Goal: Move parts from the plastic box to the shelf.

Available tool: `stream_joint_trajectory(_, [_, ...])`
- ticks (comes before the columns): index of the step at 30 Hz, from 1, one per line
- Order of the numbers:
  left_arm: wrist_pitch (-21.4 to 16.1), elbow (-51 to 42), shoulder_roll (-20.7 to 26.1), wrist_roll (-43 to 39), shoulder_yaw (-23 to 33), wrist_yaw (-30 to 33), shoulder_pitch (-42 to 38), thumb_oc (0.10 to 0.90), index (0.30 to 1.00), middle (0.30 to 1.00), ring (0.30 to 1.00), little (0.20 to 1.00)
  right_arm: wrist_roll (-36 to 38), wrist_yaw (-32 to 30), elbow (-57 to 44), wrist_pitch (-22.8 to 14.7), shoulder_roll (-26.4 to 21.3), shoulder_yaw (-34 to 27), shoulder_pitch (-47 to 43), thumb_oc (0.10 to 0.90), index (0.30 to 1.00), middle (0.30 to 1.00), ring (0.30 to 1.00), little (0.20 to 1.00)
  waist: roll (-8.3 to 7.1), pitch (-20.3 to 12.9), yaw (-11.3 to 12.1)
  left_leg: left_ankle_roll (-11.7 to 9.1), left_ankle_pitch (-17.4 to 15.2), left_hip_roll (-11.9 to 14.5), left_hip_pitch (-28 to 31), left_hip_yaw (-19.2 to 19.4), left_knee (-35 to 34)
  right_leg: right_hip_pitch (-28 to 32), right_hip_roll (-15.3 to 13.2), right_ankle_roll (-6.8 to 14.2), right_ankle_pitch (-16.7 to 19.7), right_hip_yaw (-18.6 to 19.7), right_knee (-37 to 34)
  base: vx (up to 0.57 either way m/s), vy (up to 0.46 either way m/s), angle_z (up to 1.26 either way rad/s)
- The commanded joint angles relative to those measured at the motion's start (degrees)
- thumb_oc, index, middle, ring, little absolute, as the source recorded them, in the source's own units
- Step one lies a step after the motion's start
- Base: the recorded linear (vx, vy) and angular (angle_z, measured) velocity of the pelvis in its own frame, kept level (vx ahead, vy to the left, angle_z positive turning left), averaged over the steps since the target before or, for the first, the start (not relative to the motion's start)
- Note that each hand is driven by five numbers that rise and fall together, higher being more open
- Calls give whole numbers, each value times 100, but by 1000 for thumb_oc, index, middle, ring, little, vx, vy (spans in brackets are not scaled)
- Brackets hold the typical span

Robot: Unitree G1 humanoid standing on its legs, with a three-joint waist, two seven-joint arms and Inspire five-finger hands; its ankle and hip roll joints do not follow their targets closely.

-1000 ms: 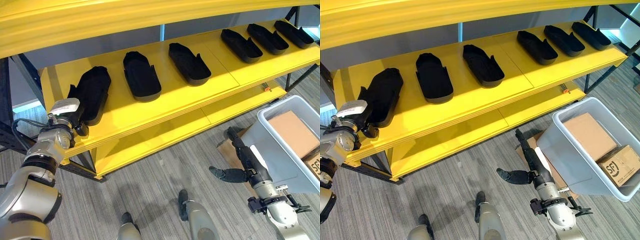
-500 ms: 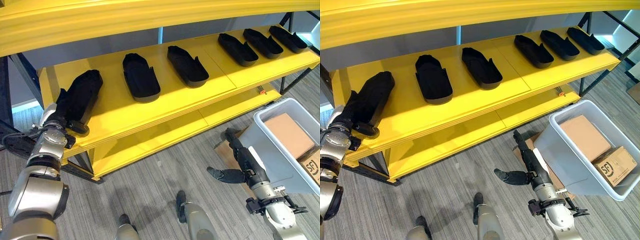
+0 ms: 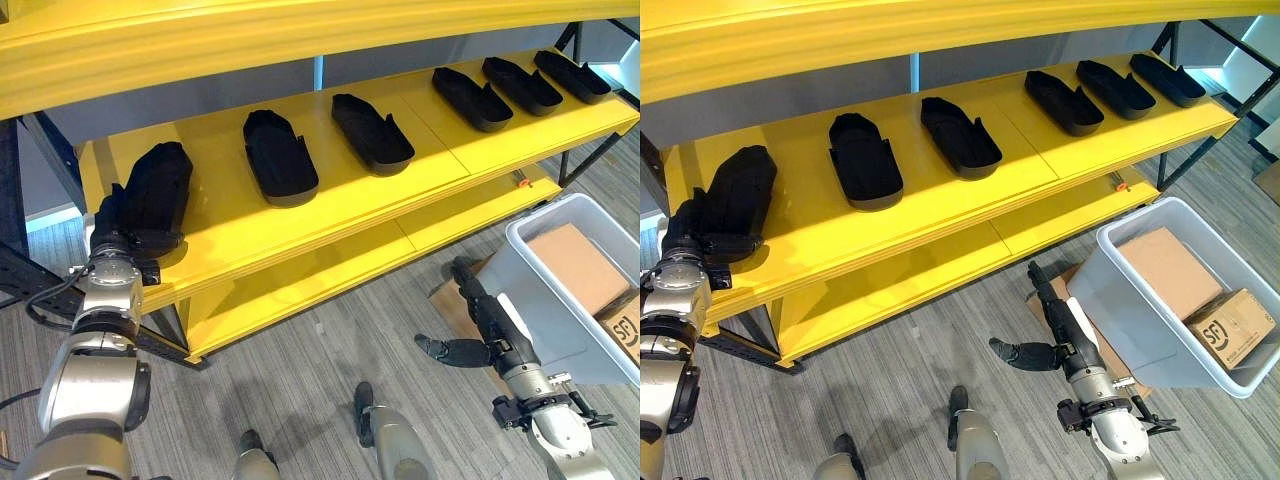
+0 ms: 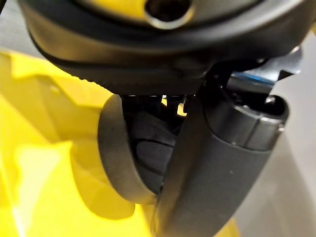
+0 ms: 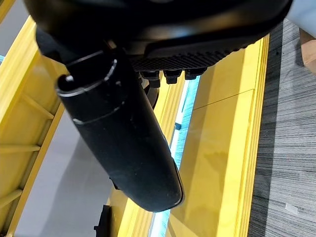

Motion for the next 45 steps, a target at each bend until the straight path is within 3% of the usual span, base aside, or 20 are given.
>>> stream_joint_trajectory(1, [-235,-96,-56,-268,214,102,-3,900,1000,1000,1000,1000,148,-273,-393,-513,-228,-204,-426,900,1000,1000,1000,1000,-33,-111,-58,82,-419,14,254,31,195,273,-21,452,-135,526,-37,0,0,0])
stream_joint_trajectory(11, [-306,-121,-482,-708,451,405,52,900,1000,1000,1000,1000,74,-367,-381,-489,-290,-90,-448,900,1000,1000,1000,1000,-38,-136,-69,80,-426,13,297,63,166,306,-18,458,-149,540,-47,3,0,-1])
stream_joint_trajectory(21, [-421,-330,-678,-597,278,604,-76,900,1000,1000,1000,1000,64,-408,-370,-498,-346,-42,-466,900,1000,1000,1000,1000,-44,-159,-97,73,-402,18,323,71,138,322,-15,455,-129,550,-64,3,-3,-2])
stream_joint_trajectory(22, [-430,-430,-553,-100,-11,623,-164,900,1000,1000,1000,1000,77,-397,-371,-517,-363,-72,-471,900,1000,1000,1000,1000,-43,-178,-113,71,-393,25,319,71,133,309,-13,456,-123,557,-66,0,0,0])
stream_joint_trajectory(28, [-379,-687,-196,967,-599,594,-256,900,1000,1000,1000,1000,100,-312,-358,-548,-388,-120,-423,900,1000,1000,1000,1000,-6,-188,-95,78,-369,7,304,64,124,309,-25,461,-122,546,-64,0,0,0])
stream_joint_trajectory(34, [-320,-730,-114,1473,-877,486,-257,900,1000,1000,1000,1000,109,-261,-325,-540,-394,-127,-418,900,1000,1000,1000,1000,6,-187,-74,93,-367,-10,295,37,121,316,-41,462,-125,517,-56,0,0,0])
stream_joint_trajectory(39, [-137,-893,71,3196,-1751,28,-367,900,1000,1000,1000,1000,110,-147,-309,-499,-352,-260,-339,900,1000,1000,1000,1000,14,-155,-71,108,-355,-44,268,18,106,324,-64,463,-111,484,-68,-3,0,4])
stream_joint_trajectory(45, [-118,-756,113,3706,-1927,-3,-357,900,1000,1000,1000,1000,93,-85,-322,-526,-347,-269,-243,900,1000,1000,1000,1000,-4,-129,-67,113,-359,-31,249,17,133,313,-62,463,-106,487,-73,-1,-4,3])
